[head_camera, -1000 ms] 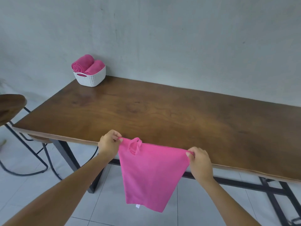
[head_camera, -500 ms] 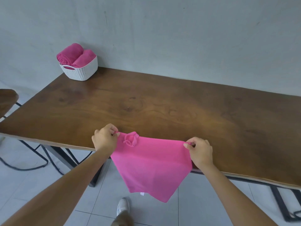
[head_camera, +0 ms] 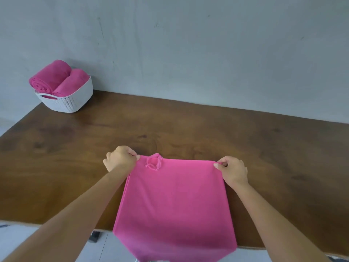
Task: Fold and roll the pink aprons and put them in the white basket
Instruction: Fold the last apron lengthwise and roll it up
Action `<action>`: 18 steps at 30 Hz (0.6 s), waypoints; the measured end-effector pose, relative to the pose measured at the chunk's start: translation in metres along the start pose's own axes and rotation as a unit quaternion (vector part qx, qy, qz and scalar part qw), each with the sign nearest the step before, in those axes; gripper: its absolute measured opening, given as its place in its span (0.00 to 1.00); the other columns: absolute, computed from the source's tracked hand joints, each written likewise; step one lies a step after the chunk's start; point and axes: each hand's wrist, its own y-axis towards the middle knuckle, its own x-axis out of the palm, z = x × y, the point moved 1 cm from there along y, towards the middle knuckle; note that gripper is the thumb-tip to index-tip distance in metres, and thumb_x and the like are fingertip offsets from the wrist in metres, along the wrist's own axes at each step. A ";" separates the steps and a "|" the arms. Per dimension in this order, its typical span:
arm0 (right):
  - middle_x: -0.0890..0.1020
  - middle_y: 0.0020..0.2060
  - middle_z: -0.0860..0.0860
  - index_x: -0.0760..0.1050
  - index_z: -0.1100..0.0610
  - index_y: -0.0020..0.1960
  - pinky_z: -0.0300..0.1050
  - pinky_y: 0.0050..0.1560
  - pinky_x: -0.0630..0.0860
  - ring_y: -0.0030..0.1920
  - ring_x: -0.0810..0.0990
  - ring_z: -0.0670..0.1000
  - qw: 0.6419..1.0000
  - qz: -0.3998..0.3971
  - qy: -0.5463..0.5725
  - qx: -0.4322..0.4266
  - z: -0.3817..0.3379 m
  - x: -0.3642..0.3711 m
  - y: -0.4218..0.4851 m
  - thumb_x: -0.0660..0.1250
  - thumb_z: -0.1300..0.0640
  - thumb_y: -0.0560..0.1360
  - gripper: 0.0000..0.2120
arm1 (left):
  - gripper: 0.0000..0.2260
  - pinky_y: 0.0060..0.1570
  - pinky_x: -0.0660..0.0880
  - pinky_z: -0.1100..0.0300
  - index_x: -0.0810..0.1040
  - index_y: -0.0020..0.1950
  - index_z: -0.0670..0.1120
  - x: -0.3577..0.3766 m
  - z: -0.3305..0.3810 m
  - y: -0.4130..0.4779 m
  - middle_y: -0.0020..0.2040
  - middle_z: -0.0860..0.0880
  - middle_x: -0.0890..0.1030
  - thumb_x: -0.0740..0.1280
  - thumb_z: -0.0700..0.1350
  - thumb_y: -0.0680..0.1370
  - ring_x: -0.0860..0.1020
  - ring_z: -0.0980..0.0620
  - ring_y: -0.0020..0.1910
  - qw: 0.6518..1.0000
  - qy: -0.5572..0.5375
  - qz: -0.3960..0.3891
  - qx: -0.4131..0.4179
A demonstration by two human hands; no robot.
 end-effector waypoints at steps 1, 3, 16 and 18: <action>0.78 0.37 0.38 0.79 0.43 0.41 0.48 0.54 0.68 0.47 0.77 0.47 1.000 -0.002 -0.004 0.007 -0.003 0.000 0.011 0.73 0.47 0.76 0.06 | 0.06 0.60 0.64 0.51 0.81 0.40 0.57 0.001 0.007 0.009 0.46 0.54 0.83 0.75 0.54 0.75 0.73 0.45 0.62 1.000 0.001 -0.004 -0.001; 0.79 0.38 0.40 0.80 0.44 0.42 0.49 0.55 0.69 0.48 0.77 0.48 1.000 -0.002 -0.013 0.021 -0.009 0.000 0.032 0.73 0.46 0.75 0.06 | 0.06 0.60 0.64 0.51 0.82 0.40 0.57 0.004 0.019 0.027 0.44 0.54 0.82 0.74 0.55 0.75 0.73 0.44 0.62 1.000 0.004 -0.007 -0.001; 0.78 0.42 0.44 0.74 0.45 0.41 0.55 0.64 0.72 0.56 0.80 0.54 0.992 -0.015 -0.048 0.115 -0.045 0.006 0.161 0.70 0.45 0.78 0.09 | 0.05 0.60 0.63 0.50 0.84 0.47 0.56 0.028 0.105 0.142 0.50 0.50 0.83 0.72 0.56 0.77 0.70 0.43 0.64 0.999 0.032 -0.029 0.032; 0.79 0.44 0.46 0.75 0.45 0.43 0.55 0.65 0.72 0.57 0.79 0.55 0.991 -0.020 -0.056 0.120 -0.045 0.007 0.177 0.69 0.45 0.78 0.08 | 0.06 0.59 0.62 0.50 0.84 0.48 0.55 0.032 0.115 0.155 0.50 0.49 0.83 0.72 0.55 0.77 0.69 0.43 0.65 0.998 0.038 -0.035 0.024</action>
